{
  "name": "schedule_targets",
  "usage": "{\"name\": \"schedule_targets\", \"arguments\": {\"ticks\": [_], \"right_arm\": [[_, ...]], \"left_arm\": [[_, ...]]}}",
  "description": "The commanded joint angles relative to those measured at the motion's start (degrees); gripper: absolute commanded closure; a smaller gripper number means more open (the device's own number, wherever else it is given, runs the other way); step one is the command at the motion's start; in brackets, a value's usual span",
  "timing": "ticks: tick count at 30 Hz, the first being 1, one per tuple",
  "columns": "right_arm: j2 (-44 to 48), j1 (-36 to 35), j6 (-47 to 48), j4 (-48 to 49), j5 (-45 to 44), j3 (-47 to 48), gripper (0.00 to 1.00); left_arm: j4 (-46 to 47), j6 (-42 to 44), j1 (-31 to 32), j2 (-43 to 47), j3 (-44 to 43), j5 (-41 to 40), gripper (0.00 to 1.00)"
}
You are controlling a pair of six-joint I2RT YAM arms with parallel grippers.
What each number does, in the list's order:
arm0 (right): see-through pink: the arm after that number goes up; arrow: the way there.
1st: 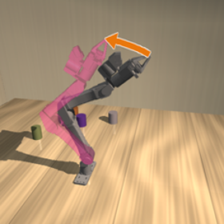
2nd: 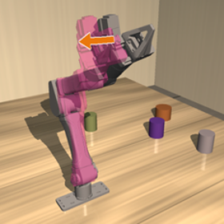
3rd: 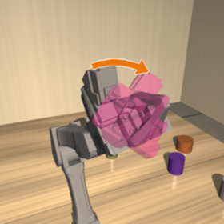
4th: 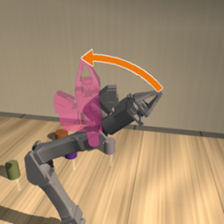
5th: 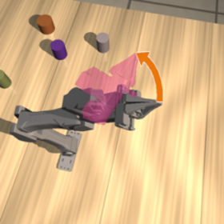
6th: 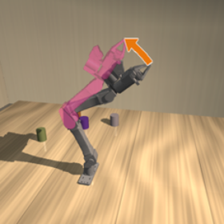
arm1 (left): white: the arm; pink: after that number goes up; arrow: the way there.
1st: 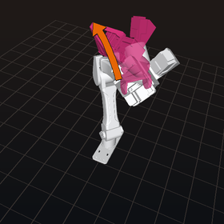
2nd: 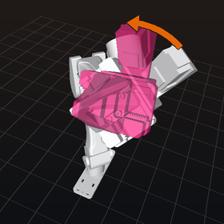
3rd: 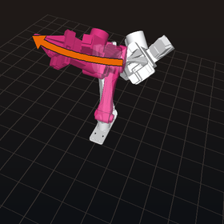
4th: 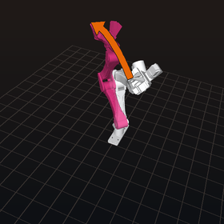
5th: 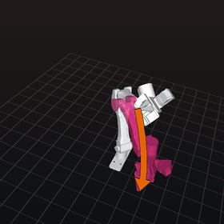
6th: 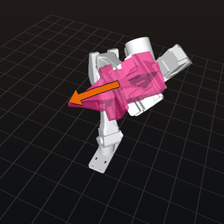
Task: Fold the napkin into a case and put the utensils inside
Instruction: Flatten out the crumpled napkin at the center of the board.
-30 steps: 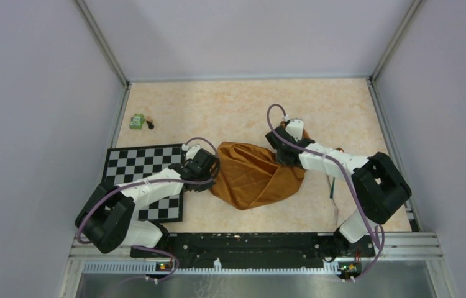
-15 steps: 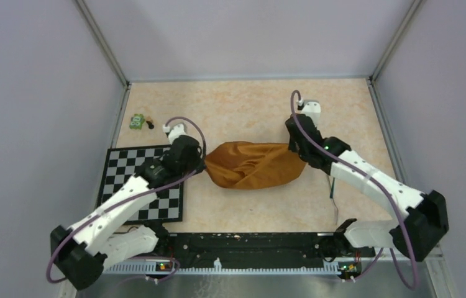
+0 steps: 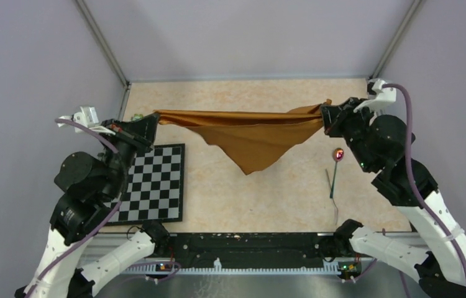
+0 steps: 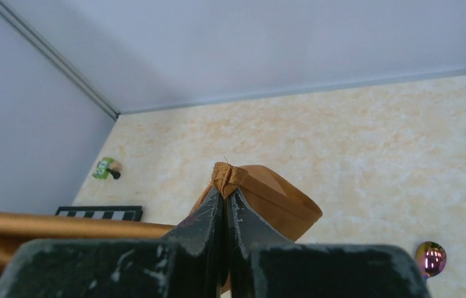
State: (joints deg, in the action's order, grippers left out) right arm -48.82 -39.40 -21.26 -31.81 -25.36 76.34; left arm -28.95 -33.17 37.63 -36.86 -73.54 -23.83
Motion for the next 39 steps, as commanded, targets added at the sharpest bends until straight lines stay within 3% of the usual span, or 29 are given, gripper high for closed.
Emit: {"name": "schedule_targets", "arguments": {"ticks": [1, 5, 8, 14, 18, 23, 31, 35, 37, 39], "right_arm": [[-1.9, -0.7, -0.9, 6.1, 0.2, -8.0, 0.98], [-7.7, 2.1, -0.8, 13.9, 3.3, -14.1, 1.00], [-14.8, 11.4, -4.5, 18.3, 16.6, -12.3, 1.00], [-30.0, 14.2, -2.2, 13.0, 25.7, 6.6, 1.00], [-31.8, 14.3, -1.7, 9.8, 27.7, 11.3, 0.99], [-25.2, 14.2, -4.3, 11.7, 27.5, -2.2, 0.86], [-17.6, 14.3, -9.1, 14.0, 32.3, -27.3, 0.50], [-19.3, 14.2, -11.0, 15.1, 30.7, -31.1, 0.43], [-21.6, 14.3, -14.2, 14.2, 27.7, -31.0, 0.31], [-23.9, 14.3, -17.7, 14.2, 25.6, -30.5, 0.30]], "left_arm": [[3.9, 3.8, 0.0, -2.2, 2.4, 1.5, 1.00], [4.4, 1.6, -0.1, -6.3, 8.1, 1.1, 1.00], [4.1, 1.9, -0.1, -11.5, 7.0, -1.0, 1.00], [8.7, 10.9, -0.2, -20.1, -3.1, -4.1, 1.00], [10.9, 13.3, -0.3, -19.7, -6.3, -3.2, 1.00], [7.3, 8.9, -0.2, -16.0, 0.3, -0.2, 1.00], [0.0, -8.3, -0.3, -8.6, 27.6, 12.4, 1.00], [1.0, -14.5, -0.2, -6.7, 37.2, 18.3, 1.00], [2.1, -16.0, -0.2, -6.8, 39.5, 20.6, 1.00], [2.6, -16.6, -0.2, -7.1, 40.6, 21.7, 1.00]]}}
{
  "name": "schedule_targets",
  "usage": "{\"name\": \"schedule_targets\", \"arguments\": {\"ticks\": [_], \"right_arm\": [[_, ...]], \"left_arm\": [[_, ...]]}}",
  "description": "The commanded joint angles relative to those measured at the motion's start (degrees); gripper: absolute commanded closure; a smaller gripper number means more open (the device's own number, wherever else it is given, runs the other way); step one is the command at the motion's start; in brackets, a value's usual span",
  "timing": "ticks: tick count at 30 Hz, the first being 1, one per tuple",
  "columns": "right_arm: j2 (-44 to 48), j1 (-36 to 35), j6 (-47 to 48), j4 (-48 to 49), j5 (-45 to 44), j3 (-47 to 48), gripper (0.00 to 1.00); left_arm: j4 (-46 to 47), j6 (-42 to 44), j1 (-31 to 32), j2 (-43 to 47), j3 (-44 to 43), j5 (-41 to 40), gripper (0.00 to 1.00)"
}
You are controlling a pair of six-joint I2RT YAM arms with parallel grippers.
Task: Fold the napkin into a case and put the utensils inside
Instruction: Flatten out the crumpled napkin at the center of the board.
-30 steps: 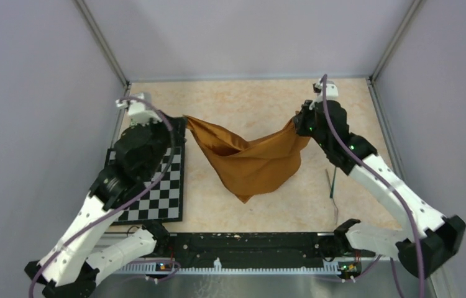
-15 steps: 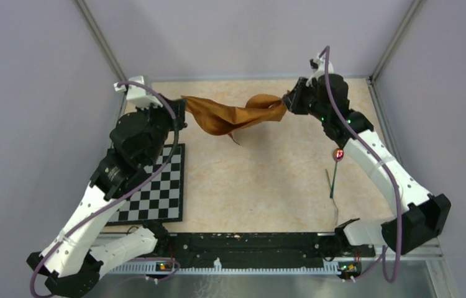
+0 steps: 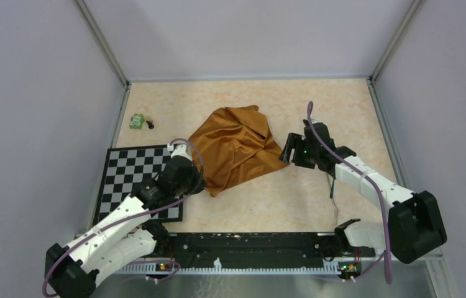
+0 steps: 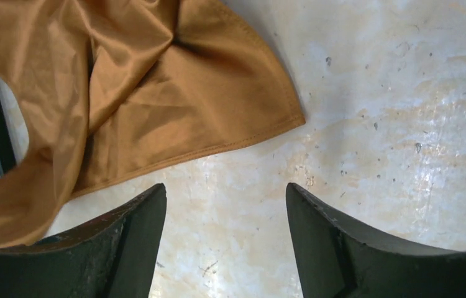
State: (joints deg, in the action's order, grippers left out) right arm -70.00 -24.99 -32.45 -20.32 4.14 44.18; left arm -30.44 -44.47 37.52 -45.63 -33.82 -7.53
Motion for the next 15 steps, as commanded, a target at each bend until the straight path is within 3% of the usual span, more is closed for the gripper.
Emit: {"name": "schedule_targets", "arguments": {"ticks": [1, 6, 11, 15], "right_arm": [[-3.8, -0.1, -8.4, 2.8, -4.0, 1.7, 0.29], [-8.8, -0.6, -10.0, 6.4, -9.2, 0.6, 0.30], [-17.5, -6.2, -9.5, -7.0, -23.2, 12.5, 0.30], [-21.9, -6.3, -12.5, -9.8, -24.5, 14.4, 0.33]], "left_arm": [[4.2, -5.4, -0.1, 1.5, 1.2, 5.5, 1.00], [3.5, -4.7, -0.1, 1.3, 0.6, 4.8, 1.00], [3.0, -4.0, -0.1, 1.4, -0.1, 4.2, 1.00], [3.1, -4.2, -0.1, 1.6, 0.3, 4.0, 1.00]]}}
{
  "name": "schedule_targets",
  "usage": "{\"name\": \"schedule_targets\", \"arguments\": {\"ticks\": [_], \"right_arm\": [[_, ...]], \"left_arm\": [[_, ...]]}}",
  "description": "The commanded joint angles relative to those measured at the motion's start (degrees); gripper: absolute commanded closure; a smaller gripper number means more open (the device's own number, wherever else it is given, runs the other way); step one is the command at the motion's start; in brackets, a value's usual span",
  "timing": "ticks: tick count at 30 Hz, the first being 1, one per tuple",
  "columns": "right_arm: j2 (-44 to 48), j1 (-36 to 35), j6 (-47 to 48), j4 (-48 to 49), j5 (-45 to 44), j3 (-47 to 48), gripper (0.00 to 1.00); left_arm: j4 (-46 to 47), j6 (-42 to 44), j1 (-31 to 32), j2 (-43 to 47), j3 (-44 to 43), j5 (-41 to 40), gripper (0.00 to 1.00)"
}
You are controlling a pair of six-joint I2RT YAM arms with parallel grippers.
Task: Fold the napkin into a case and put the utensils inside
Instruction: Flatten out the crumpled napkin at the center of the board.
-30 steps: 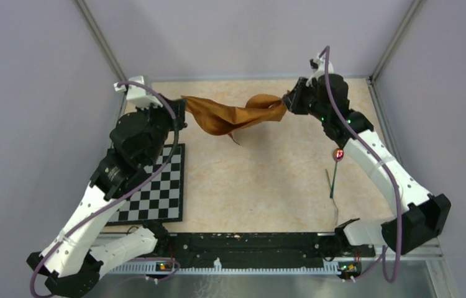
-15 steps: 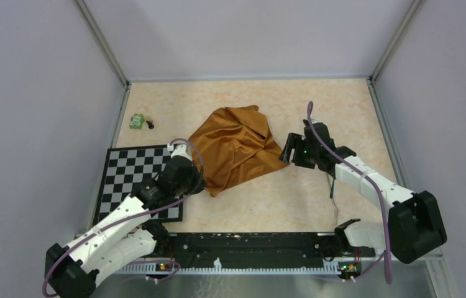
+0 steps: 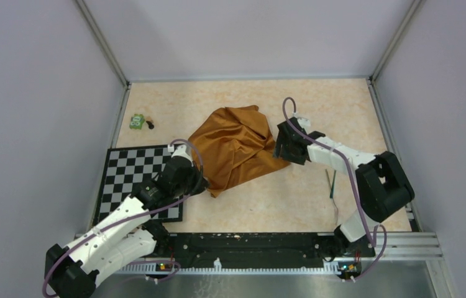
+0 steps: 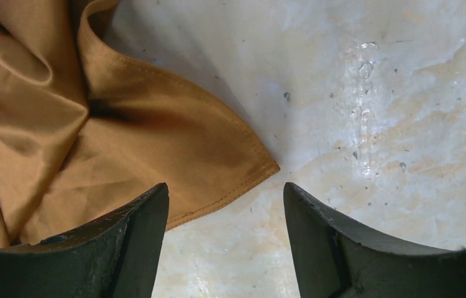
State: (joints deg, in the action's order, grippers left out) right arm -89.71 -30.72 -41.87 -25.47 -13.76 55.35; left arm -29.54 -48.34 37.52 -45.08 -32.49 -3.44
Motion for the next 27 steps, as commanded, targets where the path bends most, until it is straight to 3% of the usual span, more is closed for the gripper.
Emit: {"name": "schedule_targets", "arguments": {"ticks": [1, 8, 21, 24, 27], "right_arm": [[-2.5, -0.6, -2.9, -3.5, -6.0, 3.2, 0.35], [-7.8, -1.7, -3.4, -5.2, -6.1, 8.1, 0.36], [-12.5, -2.1, -7.1, -2.4, -4.5, 5.4, 0.44], [-12.9, -2.2, -7.4, -1.1, -5.3, 4.0, 0.52], [-11.4, -2.1, -6.3, 0.5, -6.3, 2.8, 0.66]], "left_arm": [[2.3, -0.4, -0.1, 1.2, -0.9, 0.0, 1.00], [1.8, 0.4, -0.1, 1.7, -1.3, -0.8, 1.00], [-0.2, 0.6, -0.2, 4.7, -1.9, -3.1, 1.00], [-0.9, 0.5, -0.1, 5.4, -2.2, -4.0, 1.00], [-0.8, 0.3, -0.1, 6.2, -2.1, -5.2, 1.00]]}}
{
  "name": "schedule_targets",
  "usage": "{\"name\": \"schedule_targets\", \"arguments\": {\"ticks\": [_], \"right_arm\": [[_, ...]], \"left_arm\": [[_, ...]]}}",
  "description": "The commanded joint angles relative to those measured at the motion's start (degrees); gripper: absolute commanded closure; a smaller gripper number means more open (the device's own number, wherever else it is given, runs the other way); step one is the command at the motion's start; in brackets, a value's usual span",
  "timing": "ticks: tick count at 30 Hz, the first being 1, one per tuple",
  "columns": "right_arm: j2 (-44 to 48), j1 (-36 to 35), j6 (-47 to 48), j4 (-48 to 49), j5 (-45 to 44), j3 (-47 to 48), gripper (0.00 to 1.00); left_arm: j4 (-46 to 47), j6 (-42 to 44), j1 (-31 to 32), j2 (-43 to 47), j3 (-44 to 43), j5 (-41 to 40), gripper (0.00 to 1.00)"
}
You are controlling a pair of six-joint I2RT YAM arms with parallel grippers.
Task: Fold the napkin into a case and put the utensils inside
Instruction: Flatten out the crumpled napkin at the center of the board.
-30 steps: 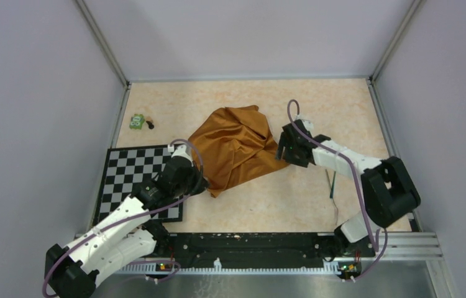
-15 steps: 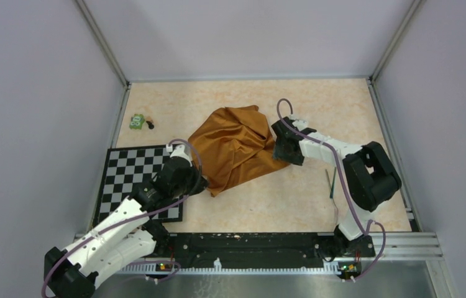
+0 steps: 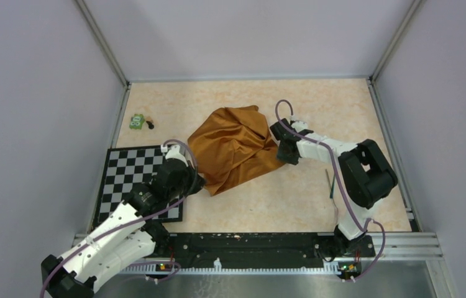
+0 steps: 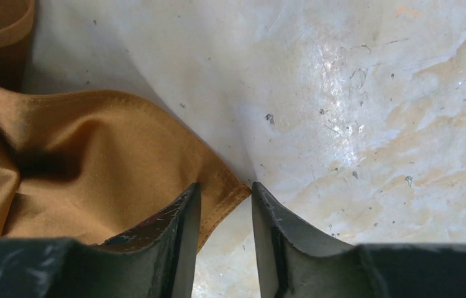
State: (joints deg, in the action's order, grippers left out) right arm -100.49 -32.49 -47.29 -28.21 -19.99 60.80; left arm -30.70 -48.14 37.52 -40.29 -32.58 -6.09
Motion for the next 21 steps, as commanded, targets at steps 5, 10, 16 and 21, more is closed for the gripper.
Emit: {"name": "schedule_targets", "arguments": {"ticks": [5, 10, 16, 21], "right_arm": [[7.4, 0.1, 5.8, 7.3, -3.4, -4.6, 1.00], [23.4, 0.5, 14.1, 13.2, -3.3, -7.5, 1.00], [31.3, 1.3, 12.1, 3.1, -3.8, -6.9, 1.00], [34.4, 1.3, 5.8, -10.9, -1.5, -9.6, 1.00]], "left_arm": [[1.4, 0.8, -0.2, 1.8, -3.2, -5.8, 1.00], [2.1, 3.4, -0.2, -0.9, -8.5, -9.4, 1.00], [4.0, 4.7, -0.1, -3.7, -10.3, -8.9, 1.00], [4.1, 4.9, -0.2, -4.7, -9.7, -7.4, 1.00]]}}
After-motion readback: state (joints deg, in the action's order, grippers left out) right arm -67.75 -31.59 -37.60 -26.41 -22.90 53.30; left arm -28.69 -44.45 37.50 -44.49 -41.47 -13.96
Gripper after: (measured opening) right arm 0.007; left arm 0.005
